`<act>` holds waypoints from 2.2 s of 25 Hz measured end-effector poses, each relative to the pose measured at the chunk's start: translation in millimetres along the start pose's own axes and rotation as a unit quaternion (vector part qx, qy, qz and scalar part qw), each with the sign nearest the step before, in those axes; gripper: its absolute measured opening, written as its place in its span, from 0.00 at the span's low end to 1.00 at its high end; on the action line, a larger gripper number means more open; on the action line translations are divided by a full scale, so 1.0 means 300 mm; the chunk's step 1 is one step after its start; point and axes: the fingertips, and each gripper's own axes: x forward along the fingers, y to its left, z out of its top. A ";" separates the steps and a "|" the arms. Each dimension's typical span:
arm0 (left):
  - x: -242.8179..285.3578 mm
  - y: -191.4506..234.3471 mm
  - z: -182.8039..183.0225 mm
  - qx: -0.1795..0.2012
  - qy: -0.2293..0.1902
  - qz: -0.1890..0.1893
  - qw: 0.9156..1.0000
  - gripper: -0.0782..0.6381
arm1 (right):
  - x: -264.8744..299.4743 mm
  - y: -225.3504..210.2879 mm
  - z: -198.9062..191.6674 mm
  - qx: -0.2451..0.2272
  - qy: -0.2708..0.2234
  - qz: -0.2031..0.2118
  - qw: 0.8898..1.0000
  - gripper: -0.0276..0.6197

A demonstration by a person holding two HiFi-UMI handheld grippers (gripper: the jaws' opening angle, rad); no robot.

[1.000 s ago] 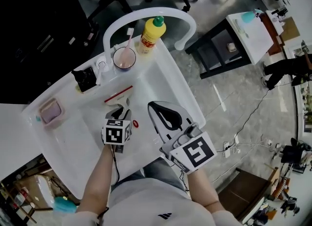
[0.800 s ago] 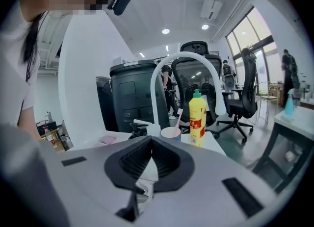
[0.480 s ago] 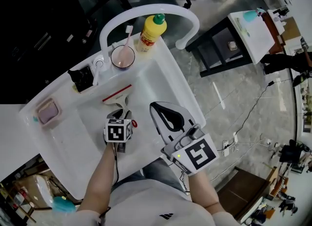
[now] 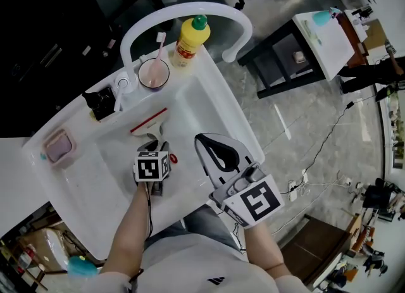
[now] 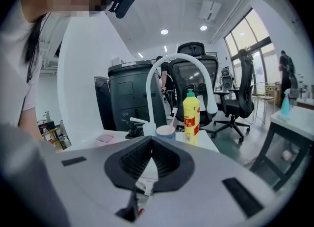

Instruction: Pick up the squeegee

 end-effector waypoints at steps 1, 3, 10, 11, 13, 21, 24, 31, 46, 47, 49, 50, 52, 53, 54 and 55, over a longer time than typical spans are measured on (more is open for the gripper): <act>0.000 -0.002 0.002 -0.004 0.000 -0.001 1.000 0.30 | -0.004 -0.004 -0.002 0.000 0.001 -0.002 1.000 0.06; 0.002 -0.005 0.005 -0.009 0.001 -0.002 1.000 0.30 | -0.011 -0.011 -0.004 0.002 0.001 -0.006 1.000 0.06; 0.024 -0.015 0.008 -0.019 0.009 0.005 1.000 0.34 | -0.029 -0.021 -0.010 0.002 0.001 -0.011 1.000 0.06; 0.027 -0.016 0.008 -0.021 0.009 0.005 1.000 0.34 | -0.032 -0.022 -0.011 0.002 0.001 -0.011 1.000 0.06; 0.030 -0.019 0.010 -0.025 0.009 0.007 1.000 0.34 | -0.038 -0.025 -0.012 0.003 0.001 -0.013 1.000 0.06; 0.049 -0.022 0.011 -0.087 -0.003 -0.018 0.996 0.31 | -0.050 -0.025 -0.026 -0.002 0.005 -0.016 1.000 0.06; 0.028 -0.013 0.022 -0.115 -0.015 -0.023 0.993 0.26 | -0.057 -0.022 -0.025 -0.003 0.005 -0.015 1.000 0.06; -0.027 -0.014 0.074 -0.071 -0.032 -0.015 0.997 0.16 | -0.064 -0.003 -0.023 -0.005 0.001 -0.008 1.000 0.06; -0.214 -0.059 0.141 -0.038 -0.102 -0.024 0.994 0.16 | -0.109 0.051 0.009 -0.016 -0.020 0.010 1.000 0.06; -0.233 -0.066 0.146 -0.034 -0.107 -0.025 0.993 0.16 | -0.111 0.056 0.012 -0.017 -0.022 0.013 1.000 0.06; -0.274 -0.081 0.150 -0.021 -0.117 -0.024 0.993 0.16 | -0.116 0.069 0.022 -0.019 -0.027 0.019 0.999 0.06; -0.294 -0.088 0.151 -0.014 -0.122 -0.022 0.992 0.16 | -0.119 0.076 0.027 -0.021 -0.029 0.022 0.999 0.06; -0.334 -0.101 0.151 -0.004 -0.131 -0.020 0.991 0.16 | -0.122 0.089 0.037 -0.023 -0.034 0.030 0.999 0.06; -0.353 -0.107 0.152 -0.003 -0.136 -0.019 0.991 0.16 | -0.124 0.096 0.041 -0.025 -0.036 0.033 0.999 0.06; -0.374 -0.112 0.153 -0.003 -0.142 -0.018 0.990 0.16 | -0.125 0.102 0.044 -0.026 -0.037 0.038 0.998 0.06; -0.396 -0.118 0.156 -0.003 -0.148 -0.018 0.989 0.16 | -0.127 0.108 0.047 -0.027 -0.039 0.042 0.998 0.06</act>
